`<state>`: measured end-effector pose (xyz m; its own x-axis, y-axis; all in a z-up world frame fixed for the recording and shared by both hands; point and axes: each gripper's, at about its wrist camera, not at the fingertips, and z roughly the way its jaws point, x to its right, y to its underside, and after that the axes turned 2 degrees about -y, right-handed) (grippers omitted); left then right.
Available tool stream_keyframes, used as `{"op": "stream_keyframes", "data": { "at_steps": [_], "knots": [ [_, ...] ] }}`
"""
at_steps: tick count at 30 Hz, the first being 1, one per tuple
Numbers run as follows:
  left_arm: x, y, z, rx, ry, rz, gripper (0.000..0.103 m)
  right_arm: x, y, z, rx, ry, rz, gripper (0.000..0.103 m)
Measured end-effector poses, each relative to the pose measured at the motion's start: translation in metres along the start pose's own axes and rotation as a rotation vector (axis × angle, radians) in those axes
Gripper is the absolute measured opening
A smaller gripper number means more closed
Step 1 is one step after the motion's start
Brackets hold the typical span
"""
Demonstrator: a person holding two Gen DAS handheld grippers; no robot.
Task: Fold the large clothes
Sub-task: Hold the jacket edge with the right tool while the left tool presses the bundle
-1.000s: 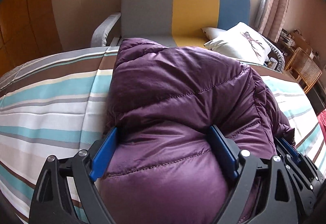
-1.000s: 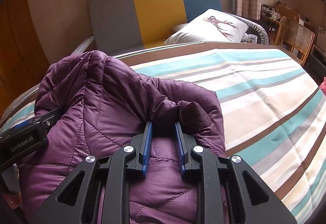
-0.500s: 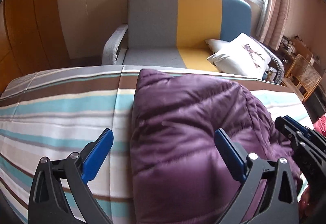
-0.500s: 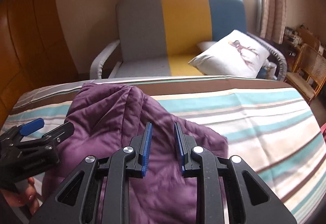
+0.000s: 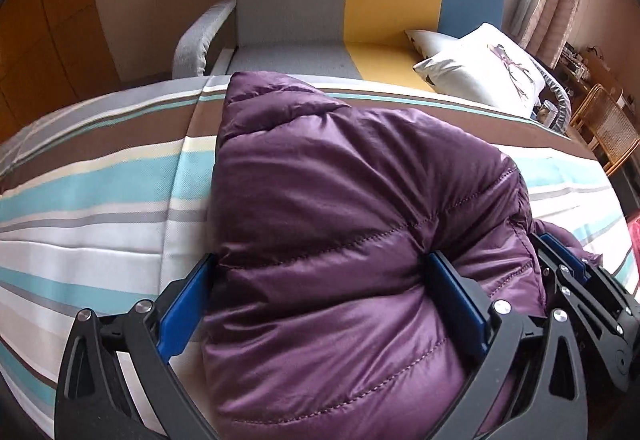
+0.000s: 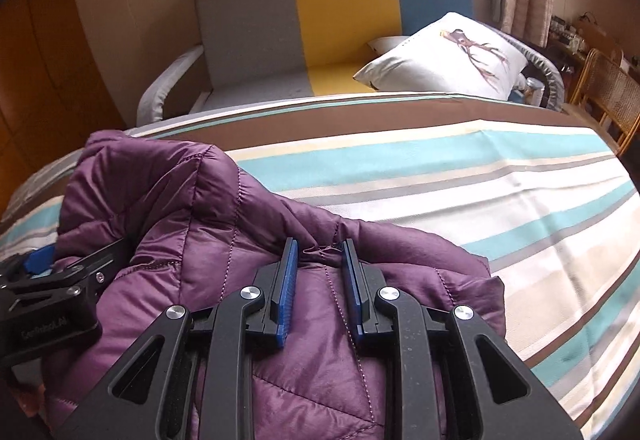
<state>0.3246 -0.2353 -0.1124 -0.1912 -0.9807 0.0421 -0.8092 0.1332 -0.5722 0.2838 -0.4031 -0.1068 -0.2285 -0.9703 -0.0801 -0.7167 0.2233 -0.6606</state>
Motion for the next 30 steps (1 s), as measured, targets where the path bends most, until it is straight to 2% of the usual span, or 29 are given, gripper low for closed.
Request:
{"op": "stream_keyframes", "data": {
  "at_steps": [3, 9, 15, 17, 19, 21, 23, 26, 28, 30],
  "knots": [
    [0.001, 0.004, -0.003, 0.014, -0.004, 0.000, 0.101, -0.003, 0.002, -0.002, 0.011, 0.010, -0.012, 0.022],
    [-0.001, 0.018, -0.037, 0.074, -0.029, 0.032, 0.101, -0.004, 0.004, -0.025, 0.066, 0.014, -0.032, 0.022],
    [-0.016, 0.049, -0.084, 0.138, 0.080, -0.016, 0.101, 0.005, 0.016, -0.083, 0.145, -0.031, 0.014, 0.022],
    [-0.018, 0.064, -0.097, 0.159, 0.125, -0.020, 0.101, 0.010, 0.026, -0.099, 0.146, -0.055, 0.041, 0.022],
    [-0.016, 0.077, -0.102, 0.178, 0.136, 0.001, 0.101, 0.014, 0.042, -0.108, 0.143, -0.070, 0.062, 0.022],
    [-0.012, 0.088, -0.103, 0.208, 0.105, 0.031, 0.101, 0.013, 0.052, -0.106, 0.126, -0.062, 0.059, 0.022],
    [-0.003, 0.094, -0.096, 0.205, 0.075, 0.084, 0.101, 0.013, 0.062, -0.094, 0.099, -0.042, 0.057, 0.022],
    [0.010, 0.096, -0.090, 0.222, 0.028, 0.177, 0.101, 0.014, 0.069, -0.077, 0.108, -0.023, 0.062, 0.022],
    [0.010, 0.095, -0.086, 0.206, 0.028, 0.179, 0.101, 0.014, 0.070, -0.071, 0.112, -0.011, 0.059, 0.022],
    [0.004, 0.092, -0.082, 0.177, 0.062, 0.142, 0.101, 0.016, 0.070, -0.069, 0.107, -0.013, 0.070, 0.022]
  ]
}}
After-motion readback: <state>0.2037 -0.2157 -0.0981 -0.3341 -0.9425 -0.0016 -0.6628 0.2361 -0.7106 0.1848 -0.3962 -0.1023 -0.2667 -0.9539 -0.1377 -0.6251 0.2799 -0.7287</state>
